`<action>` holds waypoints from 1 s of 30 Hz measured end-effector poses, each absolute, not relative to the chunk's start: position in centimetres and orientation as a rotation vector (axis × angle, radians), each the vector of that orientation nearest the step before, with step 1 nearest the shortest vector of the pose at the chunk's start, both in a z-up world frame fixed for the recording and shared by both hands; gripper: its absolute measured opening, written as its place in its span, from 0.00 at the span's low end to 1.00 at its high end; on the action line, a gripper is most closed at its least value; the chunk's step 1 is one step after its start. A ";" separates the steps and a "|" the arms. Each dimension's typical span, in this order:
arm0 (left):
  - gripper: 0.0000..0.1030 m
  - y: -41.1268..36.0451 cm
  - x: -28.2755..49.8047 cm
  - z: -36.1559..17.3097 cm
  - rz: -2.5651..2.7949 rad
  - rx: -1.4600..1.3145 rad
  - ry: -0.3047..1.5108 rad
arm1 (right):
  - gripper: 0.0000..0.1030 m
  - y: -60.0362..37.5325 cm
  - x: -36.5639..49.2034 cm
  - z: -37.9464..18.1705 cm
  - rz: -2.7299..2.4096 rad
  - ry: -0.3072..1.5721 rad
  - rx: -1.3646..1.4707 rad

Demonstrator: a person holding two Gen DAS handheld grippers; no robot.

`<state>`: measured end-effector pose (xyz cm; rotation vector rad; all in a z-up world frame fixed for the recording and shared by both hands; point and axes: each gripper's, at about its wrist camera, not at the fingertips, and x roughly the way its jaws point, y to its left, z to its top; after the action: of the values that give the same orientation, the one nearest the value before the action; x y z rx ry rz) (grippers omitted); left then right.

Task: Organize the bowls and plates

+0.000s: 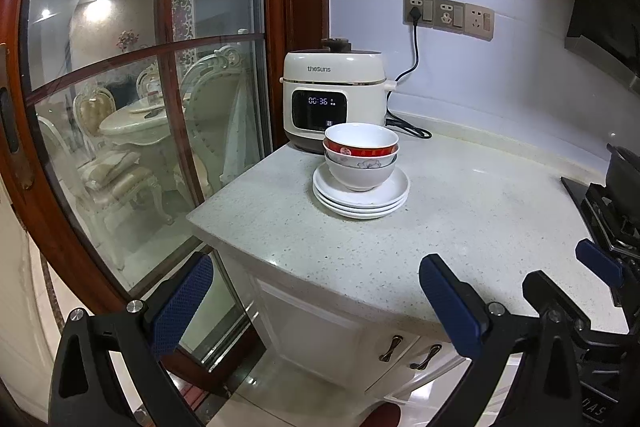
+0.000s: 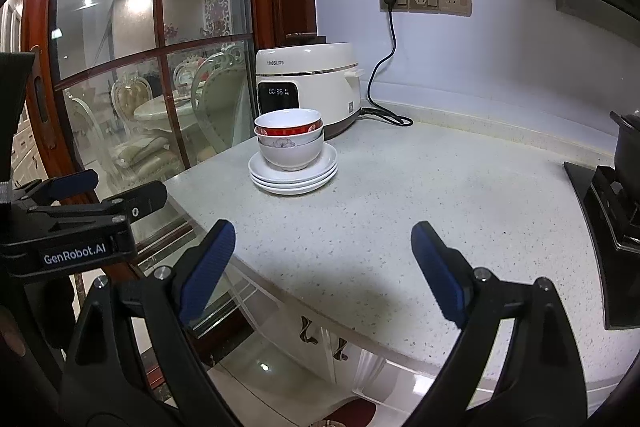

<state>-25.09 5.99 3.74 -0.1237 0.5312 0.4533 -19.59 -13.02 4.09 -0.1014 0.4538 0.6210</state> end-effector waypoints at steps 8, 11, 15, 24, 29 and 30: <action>1.00 5.6 -25.4 3.8 0.441 -0.116 0.532 | 0.89 -13.2 -19.8 4.3 0.618 0.453 -0.095; 1.00 5.6 -25.6 3.9 0.437 -0.115 0.534 | 0.89 -13.2 -19.8 4.3 0.621 0.451 -0.092; 1.00 5.5 -25.7 3.9 0.441 -0.116 0.534 | 0.89 -13.2 -20.0 4.4 0.628 0.447 -0.091; 1.00 5.1 -26.1 4.1 0.441 -0.114 0.536 | 0.91 -13.4 -20.4 4.6 0.633 0.443 -0.091; 1.00 4.9 -25.9 4.2 0.433 -0.113 0.536 | 0.91 -13.9 -20.3 4.7 0.624 0.441 -0.086; 1.00 4.8 -25.8 4.1 0.431 -0.112 0.536 | 0.91 -14.1 -20.3 4.7 0.622 0.441 -0.085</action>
<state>-25.85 4.79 4.15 -0.1124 0.5364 0.4313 -20.34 -14.06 4.74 -0.0846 0.4413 0.6223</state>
